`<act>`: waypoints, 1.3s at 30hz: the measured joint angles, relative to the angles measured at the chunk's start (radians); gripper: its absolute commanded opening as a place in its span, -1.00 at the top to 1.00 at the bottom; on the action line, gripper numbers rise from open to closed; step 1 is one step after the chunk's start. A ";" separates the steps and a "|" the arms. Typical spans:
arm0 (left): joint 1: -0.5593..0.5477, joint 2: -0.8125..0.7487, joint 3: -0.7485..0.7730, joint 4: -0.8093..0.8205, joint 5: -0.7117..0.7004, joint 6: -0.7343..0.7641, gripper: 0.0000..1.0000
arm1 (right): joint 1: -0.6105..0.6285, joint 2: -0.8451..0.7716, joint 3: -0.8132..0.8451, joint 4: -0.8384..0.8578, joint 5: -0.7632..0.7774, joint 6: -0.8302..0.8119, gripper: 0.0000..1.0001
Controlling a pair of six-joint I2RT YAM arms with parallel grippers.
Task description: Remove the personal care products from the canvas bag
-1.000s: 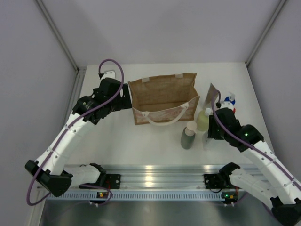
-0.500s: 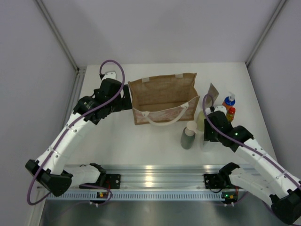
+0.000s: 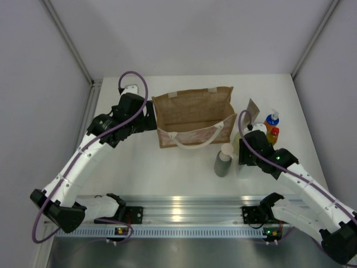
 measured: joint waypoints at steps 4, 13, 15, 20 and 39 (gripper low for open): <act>0.000 0.000 0.000 0.000 -0.004 0.000 -0.97 | 0.000 -0.011 0.007 0.010 0.000 0.000 -0.17; 0.000 -0.001 0.001 -0.015 -0.034 0.003 -0.97 | 0.000 -0.018 0.156 0.002 0.009 -0.021 -0.34; 0.000 -0.001 0.002 -0.020 -0.043 0.005 -0.97 | 0.000 -0.018 0.202 -0.006 0.016 -0.031 -0.41; 0.000 -0.001 0.023 -0.035 -0.079 0.005 -0.97 | 0.000 -0.016 0.306 -0.029 0.033 -0.060 -0.56; 0.000 -0.183 0.101 -0.105 -0.252 0.047 -0.97 | 0.000 -0.076 0.674 -0.278 0.200 -0.180 -0.99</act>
